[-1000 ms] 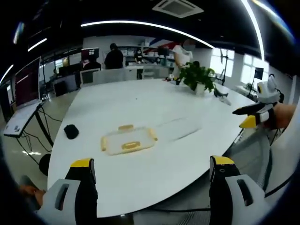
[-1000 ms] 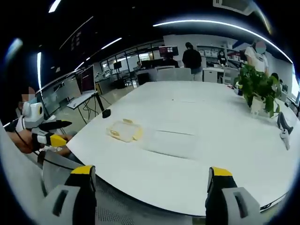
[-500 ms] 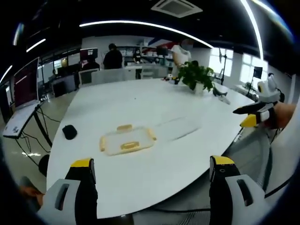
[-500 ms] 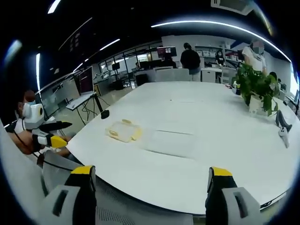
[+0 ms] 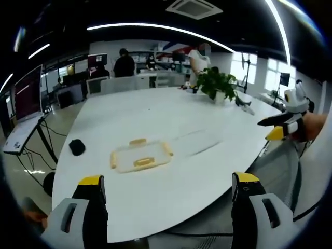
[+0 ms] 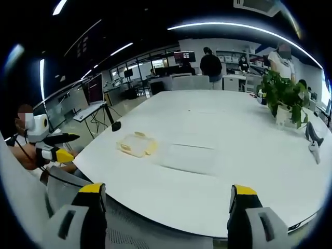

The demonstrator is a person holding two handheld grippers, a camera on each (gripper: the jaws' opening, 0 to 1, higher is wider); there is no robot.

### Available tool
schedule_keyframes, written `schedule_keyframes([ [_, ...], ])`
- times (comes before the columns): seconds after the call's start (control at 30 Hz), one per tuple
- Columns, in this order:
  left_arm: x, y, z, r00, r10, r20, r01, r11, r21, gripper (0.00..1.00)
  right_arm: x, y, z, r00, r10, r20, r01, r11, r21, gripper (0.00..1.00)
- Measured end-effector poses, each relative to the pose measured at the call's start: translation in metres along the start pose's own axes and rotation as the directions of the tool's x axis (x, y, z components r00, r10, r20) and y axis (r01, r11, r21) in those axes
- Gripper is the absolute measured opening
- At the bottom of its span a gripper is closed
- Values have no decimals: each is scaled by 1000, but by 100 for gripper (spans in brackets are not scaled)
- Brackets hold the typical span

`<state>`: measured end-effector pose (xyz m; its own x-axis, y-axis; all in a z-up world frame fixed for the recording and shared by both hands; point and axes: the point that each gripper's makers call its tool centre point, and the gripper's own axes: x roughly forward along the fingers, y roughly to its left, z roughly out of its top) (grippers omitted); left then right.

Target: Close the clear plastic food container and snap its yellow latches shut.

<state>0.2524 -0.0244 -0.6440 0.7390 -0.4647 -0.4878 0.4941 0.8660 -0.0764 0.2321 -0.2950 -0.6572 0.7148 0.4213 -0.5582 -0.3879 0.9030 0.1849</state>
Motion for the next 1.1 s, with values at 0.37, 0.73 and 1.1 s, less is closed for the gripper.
schedule_keyframes([
  [0.37,0,1,-1,1000,-4,-2,4,1000,5,99,0,0,2,1000,5,6,-5,1000,0,99],
  [0.73,1,0,-1,1000,-14,-1,14,1000,10,99,1,2,5,1000,12,9,-12,1000,-11,98],
  [1.1,2,5,-1,1000,-9,-6,9,1000,13,99,2,3,3,1000,14,6,-14,1000,-10,97],
])
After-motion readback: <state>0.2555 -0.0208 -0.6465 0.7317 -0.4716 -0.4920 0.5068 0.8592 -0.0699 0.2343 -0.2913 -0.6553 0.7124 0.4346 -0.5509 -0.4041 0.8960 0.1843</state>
